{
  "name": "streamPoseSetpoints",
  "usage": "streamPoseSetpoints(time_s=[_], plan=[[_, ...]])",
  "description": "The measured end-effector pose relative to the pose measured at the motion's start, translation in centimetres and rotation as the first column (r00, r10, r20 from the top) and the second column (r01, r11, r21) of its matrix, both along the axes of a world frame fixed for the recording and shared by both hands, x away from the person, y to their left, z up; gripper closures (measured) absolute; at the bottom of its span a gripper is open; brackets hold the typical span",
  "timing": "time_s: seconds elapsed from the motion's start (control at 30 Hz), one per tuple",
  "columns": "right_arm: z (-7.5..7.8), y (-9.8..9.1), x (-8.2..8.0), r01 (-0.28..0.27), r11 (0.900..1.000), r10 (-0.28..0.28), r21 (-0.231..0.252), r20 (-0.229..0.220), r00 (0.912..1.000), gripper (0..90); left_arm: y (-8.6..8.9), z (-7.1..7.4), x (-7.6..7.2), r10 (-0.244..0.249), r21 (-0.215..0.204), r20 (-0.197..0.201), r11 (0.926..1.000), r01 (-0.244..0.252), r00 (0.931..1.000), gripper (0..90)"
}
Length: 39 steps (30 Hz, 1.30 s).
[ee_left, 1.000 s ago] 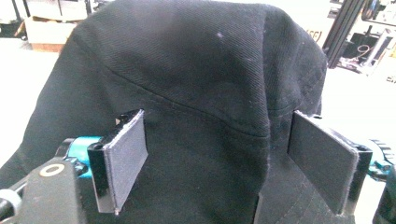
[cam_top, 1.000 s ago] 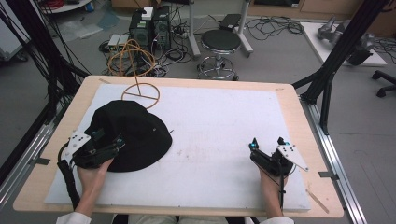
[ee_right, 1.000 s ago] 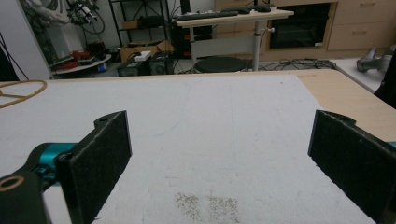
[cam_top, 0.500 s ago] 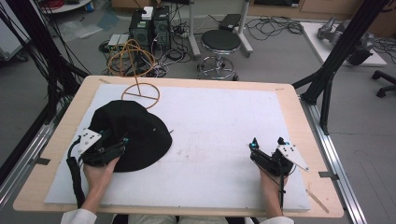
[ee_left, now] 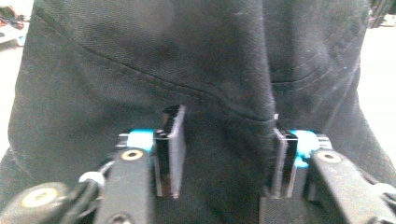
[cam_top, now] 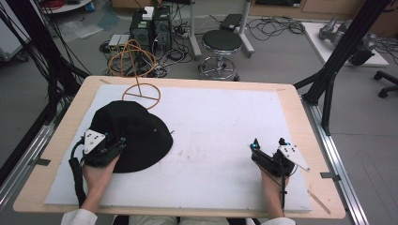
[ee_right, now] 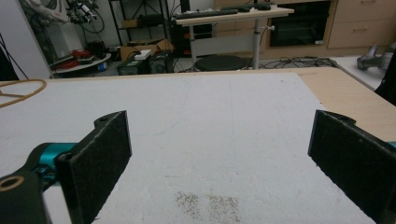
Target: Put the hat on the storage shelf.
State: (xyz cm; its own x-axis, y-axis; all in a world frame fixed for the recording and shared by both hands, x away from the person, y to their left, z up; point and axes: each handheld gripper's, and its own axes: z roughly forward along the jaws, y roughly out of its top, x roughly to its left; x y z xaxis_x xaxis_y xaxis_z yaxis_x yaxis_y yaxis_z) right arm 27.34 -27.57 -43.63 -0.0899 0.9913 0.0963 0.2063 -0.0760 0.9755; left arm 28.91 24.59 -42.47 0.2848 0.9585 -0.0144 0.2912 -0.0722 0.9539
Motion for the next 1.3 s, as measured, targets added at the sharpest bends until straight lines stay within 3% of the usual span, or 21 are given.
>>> streamPoseSetpoints(time_s=[0.2, 0.27, 0.37, 0.63, 0.93, 1.17, 1.3], plan=[[0.0, 0.0, 0.0, 0.001, 1.0000, -0.001, 0.003, -0.005, 1.0000, 5.1, -0.6, 0.1, 0.2, 0.003, 0.042, -0.036, 0.9991, -0.001, 0.9993, 75.9], [0.0, 0.0, 0.0, 0.003, 1.0000, -0.003, 0.006, -0.007, 1.0000, 5.1, -0.6, 0.1, 0.2, 0.005, 0.037, -0.045, 0.9993, -0.003, 0.9990, 81.3], [0.0, 0.0, 0.0, 0.001, 1.0000, -0.001, 0.002, -0.005, 1.0000, 5.1, -0.3, 0.2, 0.3, -0.001, -0.006, -0.066, 1.0000, 0.001, 0.9978, 85.6], [0.0, 0.0, 0.0, 0.004, 0.9999, -0.004, 0.010, -0.007, 1.0000, 5.1, 0.4, 0.3, 0.0, -0.001, -0.088, -0.039, 0.9961, -0.002, 0.9992, 86.9], [0.0, 0.0, 0.1, 0.005, 1.0000, -0.005, 0.001, -0.005, 1.0000, 5.1, 0.3, 0.4, -0.2, -0.014, -0.094, -0.026, 0.9955, 0.011, 0.9996, 86.8], [-0.1, 0.0, 0.1, 0.007, 1.0000, -0.007, 0.001, -0.008, 0.9999, 5.1, 0.3, 0.6, -0.5, -0.004, -0.065, 0.012, 0.9978, 0.005, 0.9999, 86.7], [0.0, 0.0, 0.0, 0.014, 0.9999, -0.014, -0.002, -0.002, 0.9999, 5.2, 0.4, 0.7, -0.7, 0.010, -0.070, 0.041, 0.9976, -0.007, 0.9991, 86.7]])
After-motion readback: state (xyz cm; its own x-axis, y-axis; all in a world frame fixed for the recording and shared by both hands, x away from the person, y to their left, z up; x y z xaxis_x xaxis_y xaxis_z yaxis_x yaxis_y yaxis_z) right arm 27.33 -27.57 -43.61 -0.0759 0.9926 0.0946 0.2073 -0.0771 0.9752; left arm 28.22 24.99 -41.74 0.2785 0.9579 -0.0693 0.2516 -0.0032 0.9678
